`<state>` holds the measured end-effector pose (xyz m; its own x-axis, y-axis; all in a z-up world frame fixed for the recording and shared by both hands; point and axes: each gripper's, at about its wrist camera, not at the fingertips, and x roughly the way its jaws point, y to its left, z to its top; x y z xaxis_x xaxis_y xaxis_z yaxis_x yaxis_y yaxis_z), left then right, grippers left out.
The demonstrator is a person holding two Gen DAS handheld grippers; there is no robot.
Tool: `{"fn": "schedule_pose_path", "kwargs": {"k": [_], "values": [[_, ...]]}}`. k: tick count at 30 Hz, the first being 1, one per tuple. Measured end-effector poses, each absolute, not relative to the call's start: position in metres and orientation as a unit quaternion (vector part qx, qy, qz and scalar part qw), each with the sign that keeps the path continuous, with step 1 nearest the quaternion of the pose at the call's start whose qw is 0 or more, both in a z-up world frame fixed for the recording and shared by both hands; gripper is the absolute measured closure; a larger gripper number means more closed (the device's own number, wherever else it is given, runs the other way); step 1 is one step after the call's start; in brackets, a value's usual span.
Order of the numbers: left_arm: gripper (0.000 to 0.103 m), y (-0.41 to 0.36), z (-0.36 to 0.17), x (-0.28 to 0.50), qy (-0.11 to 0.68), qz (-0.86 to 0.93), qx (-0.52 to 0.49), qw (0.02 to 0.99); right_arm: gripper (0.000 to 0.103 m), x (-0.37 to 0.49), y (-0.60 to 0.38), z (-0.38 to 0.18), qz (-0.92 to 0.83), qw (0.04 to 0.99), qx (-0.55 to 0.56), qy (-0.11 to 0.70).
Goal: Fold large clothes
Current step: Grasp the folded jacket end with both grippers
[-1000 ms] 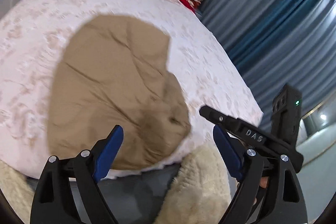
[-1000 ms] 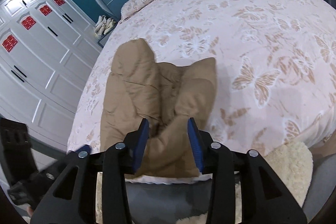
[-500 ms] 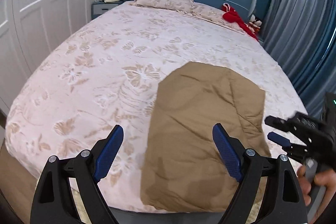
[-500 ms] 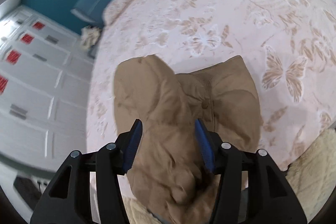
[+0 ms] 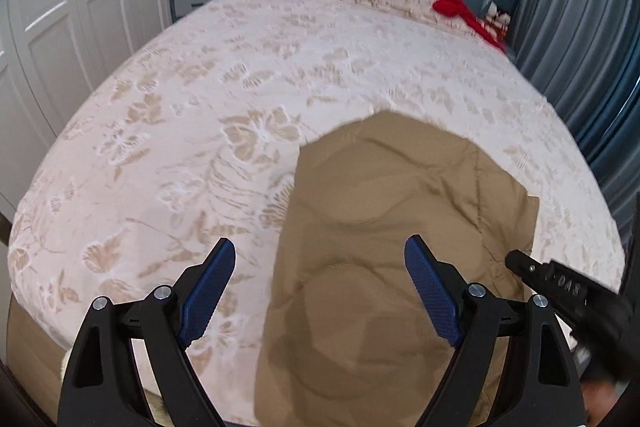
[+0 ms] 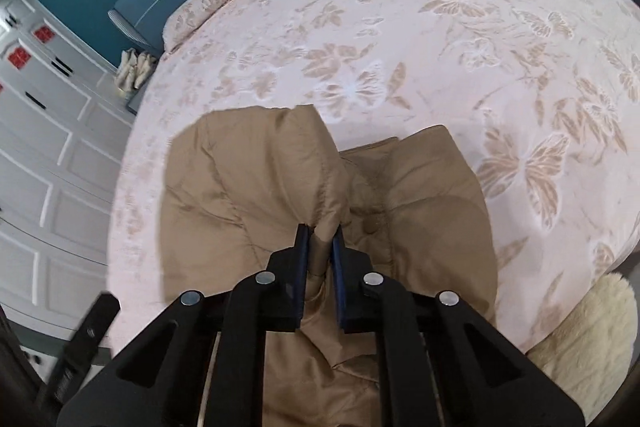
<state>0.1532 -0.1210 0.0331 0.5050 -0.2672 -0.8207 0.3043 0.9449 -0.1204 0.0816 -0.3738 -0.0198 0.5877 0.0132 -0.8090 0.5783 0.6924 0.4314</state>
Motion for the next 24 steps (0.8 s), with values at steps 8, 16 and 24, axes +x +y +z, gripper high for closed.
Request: {"fn": "schedule_pose_path", "kwargs": {"k": [8,16,24], "values": [[0.018,-0.155,-0.019,0.162,0.490,-0.153,0.045,0.857,0.090,0.088,-0.380,-0.057,-0.178,0.835,0.303,0.424],[0.013,-0.169,-0.040,0.165,0.480,-0.152,0.052,0.862,0.086,0.095,-0.376,-0.084,-0.181,0.847,0.259,0.428],[0.005,-0.173,-0.060,0.166,0.473,-0.144,0.048,0.868,0.086,0.099,-0.374,-0.099,-0.178,0.853,0.244,0.425]]}}
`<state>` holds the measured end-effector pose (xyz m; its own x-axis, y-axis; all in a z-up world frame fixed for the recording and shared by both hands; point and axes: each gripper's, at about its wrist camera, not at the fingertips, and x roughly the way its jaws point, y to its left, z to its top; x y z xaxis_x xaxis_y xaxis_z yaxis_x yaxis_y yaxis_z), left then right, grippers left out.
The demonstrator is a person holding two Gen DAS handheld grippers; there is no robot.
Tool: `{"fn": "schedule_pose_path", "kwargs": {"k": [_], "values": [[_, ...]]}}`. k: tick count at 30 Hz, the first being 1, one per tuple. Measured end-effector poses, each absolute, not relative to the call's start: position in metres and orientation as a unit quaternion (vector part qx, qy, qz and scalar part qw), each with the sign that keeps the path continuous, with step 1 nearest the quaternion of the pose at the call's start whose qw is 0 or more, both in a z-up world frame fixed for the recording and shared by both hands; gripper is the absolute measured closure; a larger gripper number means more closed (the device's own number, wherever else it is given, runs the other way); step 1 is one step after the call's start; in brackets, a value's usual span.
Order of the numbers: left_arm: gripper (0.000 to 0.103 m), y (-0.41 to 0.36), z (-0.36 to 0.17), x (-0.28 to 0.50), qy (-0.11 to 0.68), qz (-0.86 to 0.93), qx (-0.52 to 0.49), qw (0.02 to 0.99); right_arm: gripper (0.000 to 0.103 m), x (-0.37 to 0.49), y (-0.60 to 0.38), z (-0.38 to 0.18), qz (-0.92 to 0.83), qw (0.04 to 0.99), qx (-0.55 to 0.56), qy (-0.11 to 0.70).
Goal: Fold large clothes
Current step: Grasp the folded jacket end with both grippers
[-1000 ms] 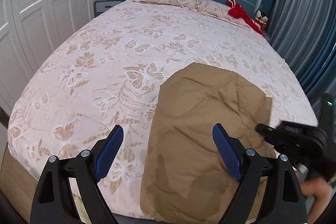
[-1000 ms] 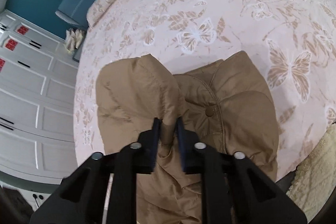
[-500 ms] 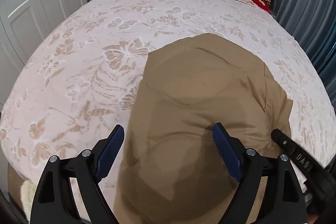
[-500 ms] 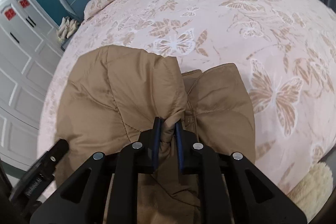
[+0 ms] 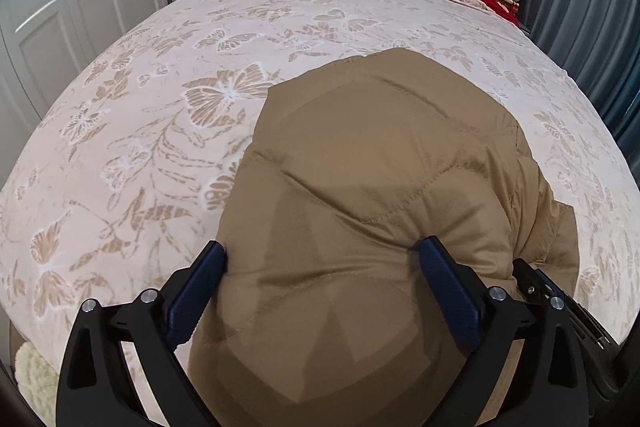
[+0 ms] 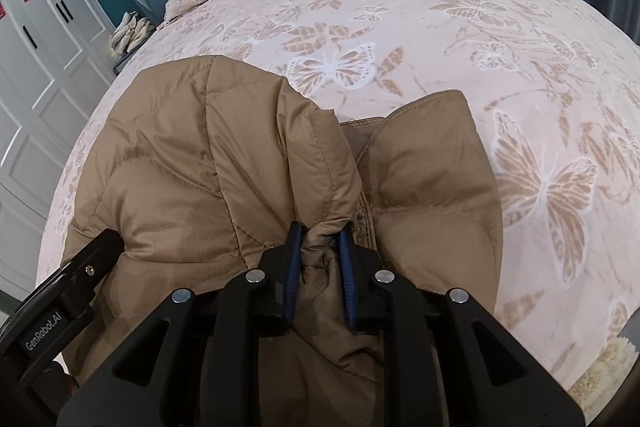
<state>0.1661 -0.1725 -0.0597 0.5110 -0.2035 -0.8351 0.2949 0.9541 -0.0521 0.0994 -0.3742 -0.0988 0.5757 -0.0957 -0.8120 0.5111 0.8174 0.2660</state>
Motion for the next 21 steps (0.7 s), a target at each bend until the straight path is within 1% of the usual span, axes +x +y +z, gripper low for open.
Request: {"fn": "schedule_pose_path", "kwargs": {"k": [21], "values": [[0.005,-0.185,-0.077,0.164,0.452,-0.131,0.071,0.879,0.086,0.098,-0.377,-0.108,-0.171,0.859,0.250,0.413]]}}
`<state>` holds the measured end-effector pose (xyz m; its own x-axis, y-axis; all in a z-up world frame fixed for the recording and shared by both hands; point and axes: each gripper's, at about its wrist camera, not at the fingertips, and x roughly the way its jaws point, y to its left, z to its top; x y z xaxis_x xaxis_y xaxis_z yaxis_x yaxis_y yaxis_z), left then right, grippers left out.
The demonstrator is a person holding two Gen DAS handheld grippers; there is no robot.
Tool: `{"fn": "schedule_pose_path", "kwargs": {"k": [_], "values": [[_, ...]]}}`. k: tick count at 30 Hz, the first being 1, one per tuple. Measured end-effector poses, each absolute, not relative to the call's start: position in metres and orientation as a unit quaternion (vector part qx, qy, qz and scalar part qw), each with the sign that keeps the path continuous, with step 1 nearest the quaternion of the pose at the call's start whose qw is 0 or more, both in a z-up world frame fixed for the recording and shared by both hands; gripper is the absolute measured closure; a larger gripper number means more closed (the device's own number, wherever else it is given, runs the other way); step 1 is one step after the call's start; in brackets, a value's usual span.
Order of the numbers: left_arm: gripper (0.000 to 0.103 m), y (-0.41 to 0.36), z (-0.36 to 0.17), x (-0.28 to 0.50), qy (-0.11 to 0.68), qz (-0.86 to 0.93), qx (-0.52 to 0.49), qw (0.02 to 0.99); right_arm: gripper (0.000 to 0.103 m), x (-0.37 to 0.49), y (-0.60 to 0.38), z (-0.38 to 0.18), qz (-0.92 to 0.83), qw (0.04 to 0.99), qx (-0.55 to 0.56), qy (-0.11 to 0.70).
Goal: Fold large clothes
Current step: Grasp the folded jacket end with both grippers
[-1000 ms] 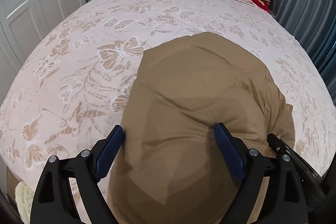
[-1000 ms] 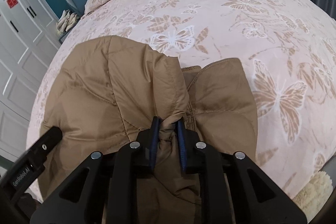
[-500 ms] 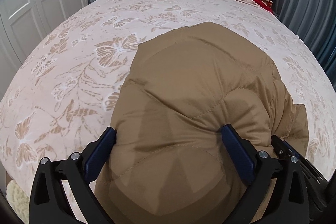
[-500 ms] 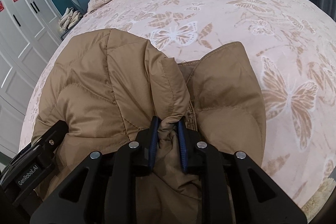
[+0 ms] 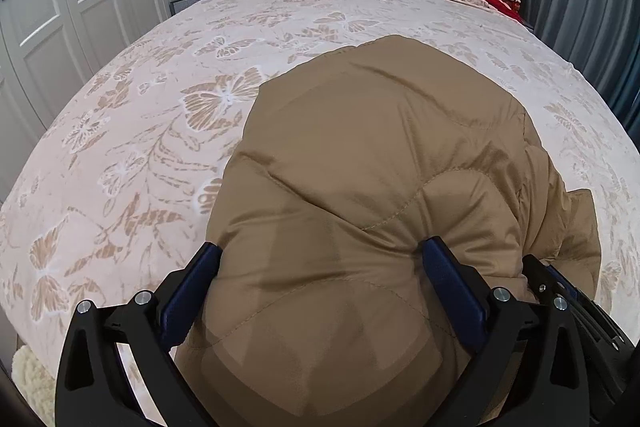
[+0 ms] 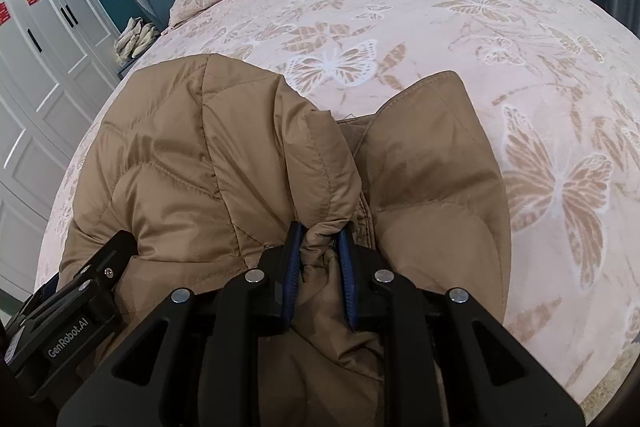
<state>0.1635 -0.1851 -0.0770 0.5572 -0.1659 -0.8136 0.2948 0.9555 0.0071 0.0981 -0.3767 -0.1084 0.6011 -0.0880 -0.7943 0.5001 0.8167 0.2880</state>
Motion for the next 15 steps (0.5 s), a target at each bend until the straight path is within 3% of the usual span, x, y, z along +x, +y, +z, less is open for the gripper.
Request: {"fn": "schedule_pose_path", "kwargs": {"k": [15], "values": [[0.005,-0.1878,-0.0809,0.1616,0.440,-0.126,0.080,0.885,0.086,0.0979,-0.3757,-0.1097,-0.172,0.861,0.247,0.410]]}}
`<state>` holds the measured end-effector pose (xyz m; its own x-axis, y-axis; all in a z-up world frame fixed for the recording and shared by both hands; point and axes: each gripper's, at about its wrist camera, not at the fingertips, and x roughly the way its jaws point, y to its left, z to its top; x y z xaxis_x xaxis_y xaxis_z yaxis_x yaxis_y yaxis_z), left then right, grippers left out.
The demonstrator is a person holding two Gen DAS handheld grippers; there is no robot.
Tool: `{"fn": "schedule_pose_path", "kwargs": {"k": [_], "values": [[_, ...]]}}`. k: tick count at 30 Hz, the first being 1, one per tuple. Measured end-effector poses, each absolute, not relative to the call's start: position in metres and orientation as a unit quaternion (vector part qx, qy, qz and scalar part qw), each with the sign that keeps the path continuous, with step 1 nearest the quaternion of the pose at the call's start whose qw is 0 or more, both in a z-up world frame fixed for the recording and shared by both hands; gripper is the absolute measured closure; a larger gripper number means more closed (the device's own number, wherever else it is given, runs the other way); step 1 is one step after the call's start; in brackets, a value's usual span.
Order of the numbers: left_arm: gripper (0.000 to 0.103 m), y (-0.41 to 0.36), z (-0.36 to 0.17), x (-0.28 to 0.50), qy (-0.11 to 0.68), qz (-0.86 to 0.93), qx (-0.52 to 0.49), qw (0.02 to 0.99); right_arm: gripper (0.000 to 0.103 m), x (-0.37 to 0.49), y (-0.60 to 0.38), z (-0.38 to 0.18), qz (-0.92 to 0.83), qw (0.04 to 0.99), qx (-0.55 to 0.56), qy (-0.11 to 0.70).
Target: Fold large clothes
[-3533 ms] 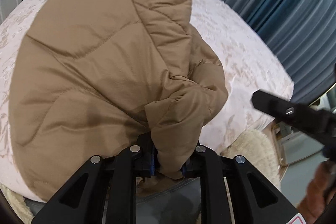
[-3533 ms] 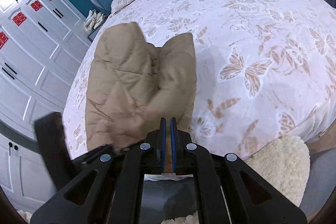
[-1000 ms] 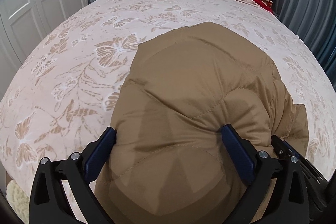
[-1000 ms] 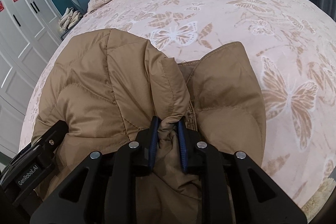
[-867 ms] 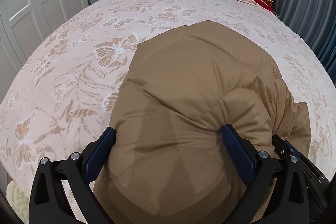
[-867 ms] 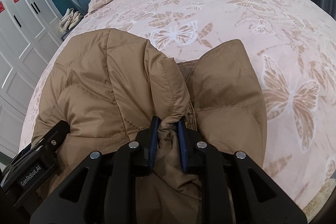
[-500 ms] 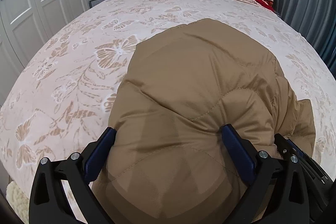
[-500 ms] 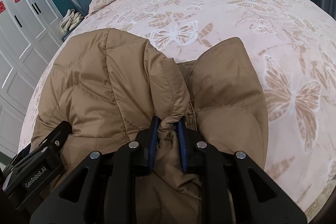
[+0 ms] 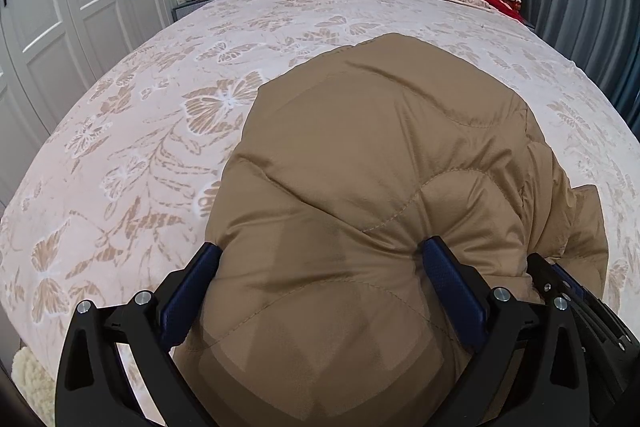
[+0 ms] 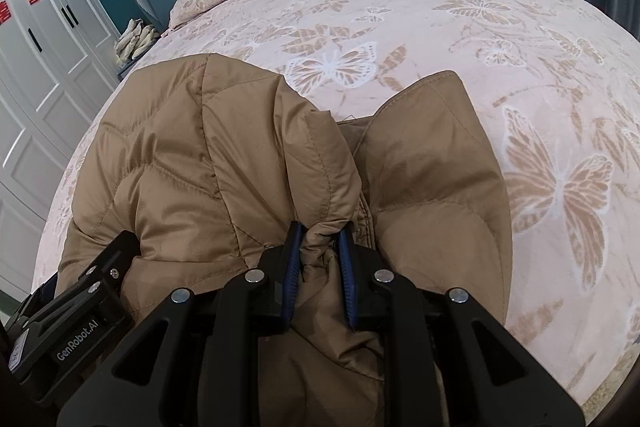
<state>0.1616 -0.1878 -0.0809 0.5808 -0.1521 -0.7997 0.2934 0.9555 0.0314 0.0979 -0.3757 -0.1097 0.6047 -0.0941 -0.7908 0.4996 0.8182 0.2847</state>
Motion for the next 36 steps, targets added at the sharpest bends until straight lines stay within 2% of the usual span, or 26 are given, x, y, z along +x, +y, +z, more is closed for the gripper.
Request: {"fn": "schedule_pose_path", "kwargs": {"k": [11,12,13,15,17,19,22,30,36], "values": [[0.005,-0.188,-0.081,0.160,0.443,-0.128,0.083,0.883,0.085,0.100,-0.377,-0.106,-0.167,0.862,0.237,0.417],[0.005,-0.187,-0.079,0.160,0.446,-0.130,0.084,0.881,0.083,0.101,-0.378,-0.104,-0.165,0.860,0.236,0.422],[0.005,-0.185,-0.077,0.160,0.451,-0.134,0.085,0.878,0.073,0.103,-0.379,-0.100,-0.165,0.856,0.232,0.432],[0.005,-0.179,-0.071,0.158,0.461,-0.142,0.083,0.872,0.060,0.101,-0.383,-0.092,-0.177,0.845,0.228,0.449],[0.005,-0.167,-0.063,0.156,0.478,-0.151,0.072,0.863,0.059,0.090,-0.392,-0.080,-0.162,0.840,0.250,0.453],[0.005,-0.154,-0.056,0.152,0.497,-0.161,0.048,0.851,0.049,0.073,-0.396,-0.071,-0.152,0.841,0.264,0.447],[0.005,-0.127,-0.046,0.145,0.521,-0.177,0.006,0.835,0.040,0.044,-0.401,-0.062,-0.149,0.845,0.264,0.441],[0.005,-0.065,-0.045,0.120,0.546,-0.181,-0.050,0.817,0.038,-0.014,-0.417,-0.076,-0.134,0.815,0.376,0.419],[0.005,-0.041,-0.065,0.115,0.572,-0.185,-0.103,0.793,0.038,-0.016,-0.417,-0.098,-0.125,0.792,0.417,0.428]]}}
